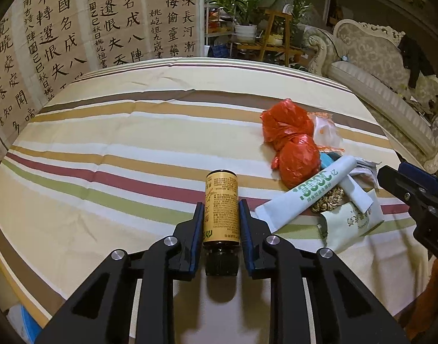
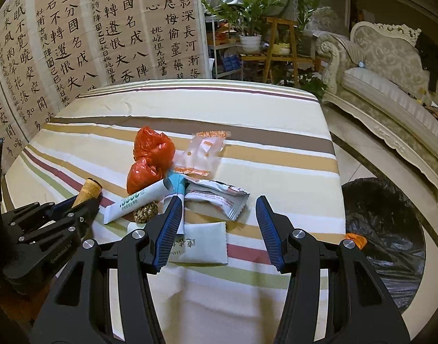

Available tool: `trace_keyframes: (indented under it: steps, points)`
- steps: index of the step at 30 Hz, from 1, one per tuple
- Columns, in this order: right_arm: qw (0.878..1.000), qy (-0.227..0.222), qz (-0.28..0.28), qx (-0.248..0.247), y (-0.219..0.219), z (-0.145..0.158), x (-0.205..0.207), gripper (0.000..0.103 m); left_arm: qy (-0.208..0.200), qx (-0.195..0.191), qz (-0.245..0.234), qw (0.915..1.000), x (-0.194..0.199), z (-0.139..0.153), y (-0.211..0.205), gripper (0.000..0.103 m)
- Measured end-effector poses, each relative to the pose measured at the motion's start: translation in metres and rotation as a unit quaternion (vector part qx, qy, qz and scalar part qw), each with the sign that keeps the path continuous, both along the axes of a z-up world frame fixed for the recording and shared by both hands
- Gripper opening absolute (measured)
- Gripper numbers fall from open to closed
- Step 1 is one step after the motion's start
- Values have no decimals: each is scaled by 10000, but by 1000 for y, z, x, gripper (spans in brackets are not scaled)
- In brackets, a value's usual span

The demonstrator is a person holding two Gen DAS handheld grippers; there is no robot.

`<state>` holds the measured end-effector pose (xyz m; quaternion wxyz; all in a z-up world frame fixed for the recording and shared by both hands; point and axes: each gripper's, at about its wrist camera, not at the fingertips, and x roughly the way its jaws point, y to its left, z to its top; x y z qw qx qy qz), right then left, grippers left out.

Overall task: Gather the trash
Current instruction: 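Grasp the silver snack wrapper with the right gripper while the left holds the bottle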

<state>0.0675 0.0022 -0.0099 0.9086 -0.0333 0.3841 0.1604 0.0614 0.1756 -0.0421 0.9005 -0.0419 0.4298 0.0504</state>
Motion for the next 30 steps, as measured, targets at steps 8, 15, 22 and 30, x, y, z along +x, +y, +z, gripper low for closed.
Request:
trace_keyframes:
  steps: [8,15,22,30]
  points:
    - [9995,191,46,-242,7,-11,18,52,-7,-52,93,9999,0,-1,6,25]
    - [9981,416,255,-373,17,-23,31,52,-8,-58,97,9999,0,-1,5,25]
    - [9976,401,325,-455,17,-26,25,29,-9,-26,104,9999,2,1,3,25]
    - [9981,368,309,-374,10,-23,17,22,-14,-15,138,9999,1,2,4,25]
